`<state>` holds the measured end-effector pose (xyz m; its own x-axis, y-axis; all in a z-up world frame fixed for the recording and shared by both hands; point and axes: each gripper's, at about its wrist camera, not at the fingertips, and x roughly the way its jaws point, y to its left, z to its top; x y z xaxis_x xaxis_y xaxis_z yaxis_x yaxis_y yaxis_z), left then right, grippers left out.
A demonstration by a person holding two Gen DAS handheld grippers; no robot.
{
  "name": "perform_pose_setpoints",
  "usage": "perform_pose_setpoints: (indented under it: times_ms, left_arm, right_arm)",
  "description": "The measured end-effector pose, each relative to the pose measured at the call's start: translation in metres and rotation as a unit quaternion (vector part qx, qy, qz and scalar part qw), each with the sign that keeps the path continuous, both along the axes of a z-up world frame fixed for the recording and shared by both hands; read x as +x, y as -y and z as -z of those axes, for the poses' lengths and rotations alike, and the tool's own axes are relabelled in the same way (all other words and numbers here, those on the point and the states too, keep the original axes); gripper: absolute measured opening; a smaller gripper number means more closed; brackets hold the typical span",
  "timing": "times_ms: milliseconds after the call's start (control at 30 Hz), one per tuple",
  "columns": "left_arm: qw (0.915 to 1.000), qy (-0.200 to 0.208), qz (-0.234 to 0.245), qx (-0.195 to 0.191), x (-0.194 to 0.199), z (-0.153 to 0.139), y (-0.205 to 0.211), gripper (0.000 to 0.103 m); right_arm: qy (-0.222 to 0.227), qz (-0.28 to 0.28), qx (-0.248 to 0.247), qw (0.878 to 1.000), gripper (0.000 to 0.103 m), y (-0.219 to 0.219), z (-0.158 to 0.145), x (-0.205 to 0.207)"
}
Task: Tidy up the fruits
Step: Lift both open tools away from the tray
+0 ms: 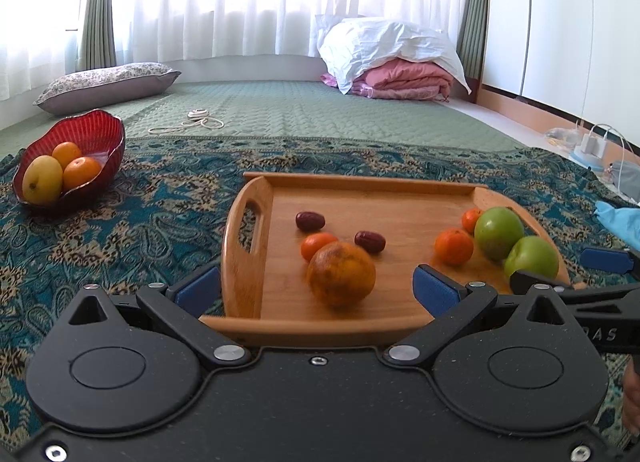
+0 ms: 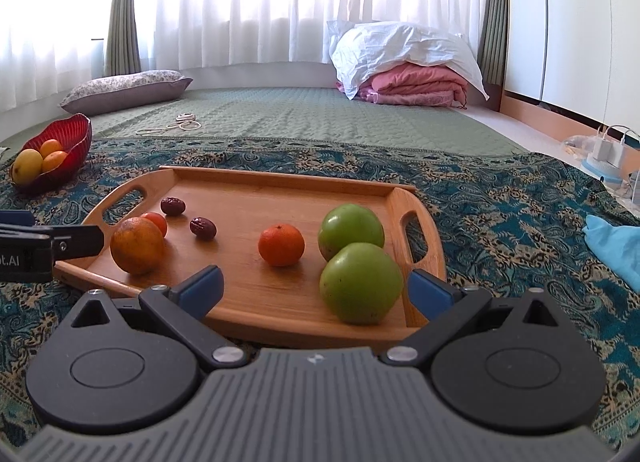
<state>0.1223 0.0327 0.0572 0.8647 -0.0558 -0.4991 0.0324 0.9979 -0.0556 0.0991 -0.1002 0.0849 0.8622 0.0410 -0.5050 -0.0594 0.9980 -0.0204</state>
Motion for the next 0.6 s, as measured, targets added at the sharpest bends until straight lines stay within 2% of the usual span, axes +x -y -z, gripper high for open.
perform_pose_setpoints:
  times_ms: [600]
  left_arm:
    - [0.9993,-0.034,-0.007,0.014,-0.02,0.036,0.003,0.103]
  right_arm:
    - [-0.019,0.012,0.007,1.0,0.103,0.001,0.024,-0.018]
